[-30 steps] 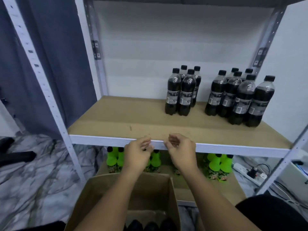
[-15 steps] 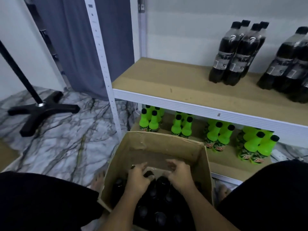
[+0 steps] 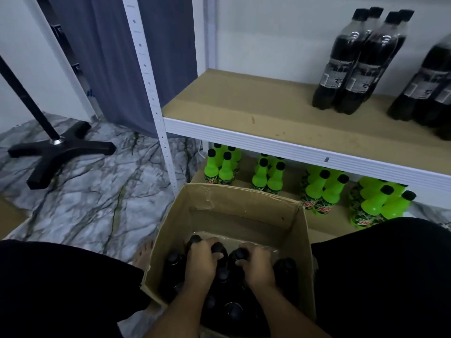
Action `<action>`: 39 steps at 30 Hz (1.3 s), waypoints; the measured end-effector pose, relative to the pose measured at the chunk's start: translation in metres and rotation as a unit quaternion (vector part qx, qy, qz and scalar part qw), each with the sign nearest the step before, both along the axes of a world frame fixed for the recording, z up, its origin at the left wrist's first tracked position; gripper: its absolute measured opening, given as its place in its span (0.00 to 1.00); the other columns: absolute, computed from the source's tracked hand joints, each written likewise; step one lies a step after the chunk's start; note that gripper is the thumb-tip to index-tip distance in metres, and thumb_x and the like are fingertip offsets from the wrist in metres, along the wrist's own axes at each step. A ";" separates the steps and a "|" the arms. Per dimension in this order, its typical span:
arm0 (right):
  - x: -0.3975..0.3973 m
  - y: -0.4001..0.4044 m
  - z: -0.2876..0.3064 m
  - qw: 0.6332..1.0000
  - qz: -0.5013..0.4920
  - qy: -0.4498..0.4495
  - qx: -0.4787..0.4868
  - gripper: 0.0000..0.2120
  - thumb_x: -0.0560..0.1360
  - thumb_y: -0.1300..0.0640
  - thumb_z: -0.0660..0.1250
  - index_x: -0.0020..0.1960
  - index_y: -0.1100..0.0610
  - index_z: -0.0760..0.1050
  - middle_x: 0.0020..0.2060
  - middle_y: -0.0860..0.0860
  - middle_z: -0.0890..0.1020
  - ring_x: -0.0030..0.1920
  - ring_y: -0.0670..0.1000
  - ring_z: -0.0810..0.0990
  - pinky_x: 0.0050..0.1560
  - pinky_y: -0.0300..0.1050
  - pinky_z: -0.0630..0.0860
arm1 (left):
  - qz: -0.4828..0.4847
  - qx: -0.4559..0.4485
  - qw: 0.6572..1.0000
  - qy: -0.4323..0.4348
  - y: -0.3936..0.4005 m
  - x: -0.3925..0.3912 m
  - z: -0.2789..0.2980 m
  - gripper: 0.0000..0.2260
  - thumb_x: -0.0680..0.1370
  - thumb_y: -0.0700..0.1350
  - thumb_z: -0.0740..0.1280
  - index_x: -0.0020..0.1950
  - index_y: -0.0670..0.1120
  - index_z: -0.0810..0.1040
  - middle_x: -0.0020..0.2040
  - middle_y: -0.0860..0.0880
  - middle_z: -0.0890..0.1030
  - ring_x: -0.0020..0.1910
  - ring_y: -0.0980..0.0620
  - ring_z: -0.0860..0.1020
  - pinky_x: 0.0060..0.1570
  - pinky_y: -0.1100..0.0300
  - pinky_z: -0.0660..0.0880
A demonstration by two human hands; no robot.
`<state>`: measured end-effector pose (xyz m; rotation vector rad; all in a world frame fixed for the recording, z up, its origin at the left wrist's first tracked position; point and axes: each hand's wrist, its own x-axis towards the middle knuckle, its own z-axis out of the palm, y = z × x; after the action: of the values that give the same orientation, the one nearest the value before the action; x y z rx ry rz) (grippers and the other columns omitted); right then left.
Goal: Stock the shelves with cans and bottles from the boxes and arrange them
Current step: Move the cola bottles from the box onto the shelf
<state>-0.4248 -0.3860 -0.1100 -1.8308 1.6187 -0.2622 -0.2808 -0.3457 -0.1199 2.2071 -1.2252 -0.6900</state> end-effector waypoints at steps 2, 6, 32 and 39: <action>-0.002 0.000 -0.001 1.000 -0.003 -0.009 -0.006 0.13 0.73 0.61 0.72 0.57 0.54 0.81 0.49 0.50 0.84 0.50 0.49 0.81 0.53 0.44 0.77 | 0.010 -0.021 1.000 0.009 0.002 -0.002 0.000 0.09 0.73 0.38 0.76 0.52 0.45 0.85 0.47 0.47 0.86 0.49 0.50 0.83 0.52 0.55 0.79; -0.005 -0.008 0.010 0.998 -0.025 -0.042 -0.036 0.18 0.74 0.58 0.74 0.63 0.51 0.81 0.55 0.49 0.85 0.57 0.49 0.82 0.57 0.38 0.73 | 0.022 -0.083 0.996 0.033 0.001 -0.004 0.007 0.16 0.74 0.38 0.76 0.60 0.47 0.85 0.53 0.48 0.87 0.54 0.50 0.83 0.55 0.60 0.77; -0.145 -0.110 0.309 0.912 -0.133 -0.245 -0.300 0.16 0.68 0.53 0.80 0.55 0.53 0.85 0.46 0.45 0.87 0.49 0.45 0.85 0.56 0.53 0.81 | -0.133 -0.368 0.903 0.179 -0.137 -0.115 0.315 0.17 0.72 0.40 0.80 0.60 0.43 0.85 0.53 0.51 0.86 0.49 0.67 0.82 0.53 0.74 0.75; -0.196 -0.126 0.390 0.894 -0.149 -0.248 -0.341 0.07 0.70 0.56 0.80 0.43 0.48 0.84 0.39 0.44 0.87 0.42 0.43 0.86 0.53 0.49 0.83 | -0.180 -0.419 0.878 0.147 -0.171 -0.161 0.397 0.16 0.71 0.43 0.81 0.58 0.45 0.86 0.53 0.52 0.86 0.53 0.58 0.83 0.58 0.65 0.78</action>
<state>-0.6209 -0.5118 0.2801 -1.7466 1.5164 -1.4690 -0.4419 -0.5167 0.2766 1.1356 -1.4244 -0.4674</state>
